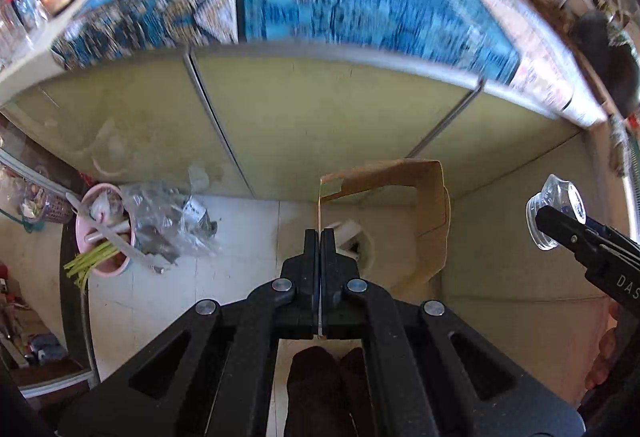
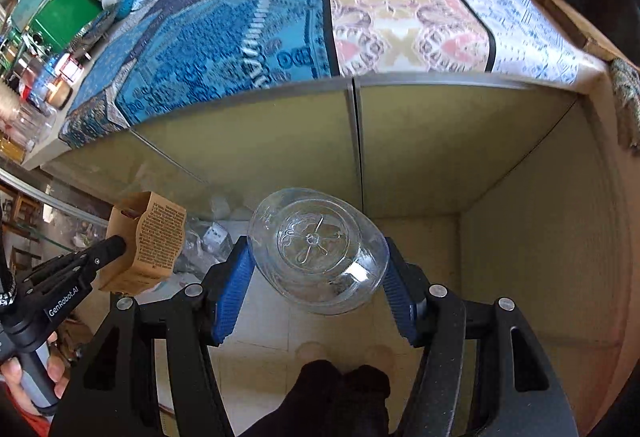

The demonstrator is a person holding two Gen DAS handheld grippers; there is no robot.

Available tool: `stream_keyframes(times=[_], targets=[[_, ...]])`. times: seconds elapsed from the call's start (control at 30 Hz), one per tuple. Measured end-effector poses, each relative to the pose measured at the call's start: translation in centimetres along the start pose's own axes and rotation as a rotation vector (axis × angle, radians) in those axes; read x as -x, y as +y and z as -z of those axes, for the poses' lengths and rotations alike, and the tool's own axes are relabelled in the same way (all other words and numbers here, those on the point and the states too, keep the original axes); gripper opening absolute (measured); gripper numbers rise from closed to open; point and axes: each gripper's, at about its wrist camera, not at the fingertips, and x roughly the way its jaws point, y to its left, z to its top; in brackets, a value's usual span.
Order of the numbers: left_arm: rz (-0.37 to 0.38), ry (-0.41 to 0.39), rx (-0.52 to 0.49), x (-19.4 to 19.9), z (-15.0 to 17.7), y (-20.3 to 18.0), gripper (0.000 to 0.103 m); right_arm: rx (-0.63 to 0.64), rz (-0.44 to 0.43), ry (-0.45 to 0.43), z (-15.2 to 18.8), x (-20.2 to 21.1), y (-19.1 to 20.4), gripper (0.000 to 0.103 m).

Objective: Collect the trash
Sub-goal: 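Carry the cardboard tray and clear lid down over the trash bin, then open the left gripper over the bin while the right releases the clear lid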

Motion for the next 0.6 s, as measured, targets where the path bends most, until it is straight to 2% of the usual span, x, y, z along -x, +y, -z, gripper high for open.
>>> stream_keyframes(times=[0.17, 0.4, 0.6], targets=[[0.003, 0.066, 0.027, -7.9, 2.0, -0.4, 0.0, 0.014, 0.001, 0.065, 1.7, -6.8, -2.3, 0.059], [0.004, 0.109, 0.074, -19.9, 4.7, -0.3, 0.0, 0.019, -0.01, 0.171, 5.1, -17.8, -5.3, 0.059], [-0.023, 0.134, 0.079, -30.1, 7.3, 0.3, 0.0, 0.025, -0.027, 0.204, 7.8, -27.1, -6.6, 0.059]])
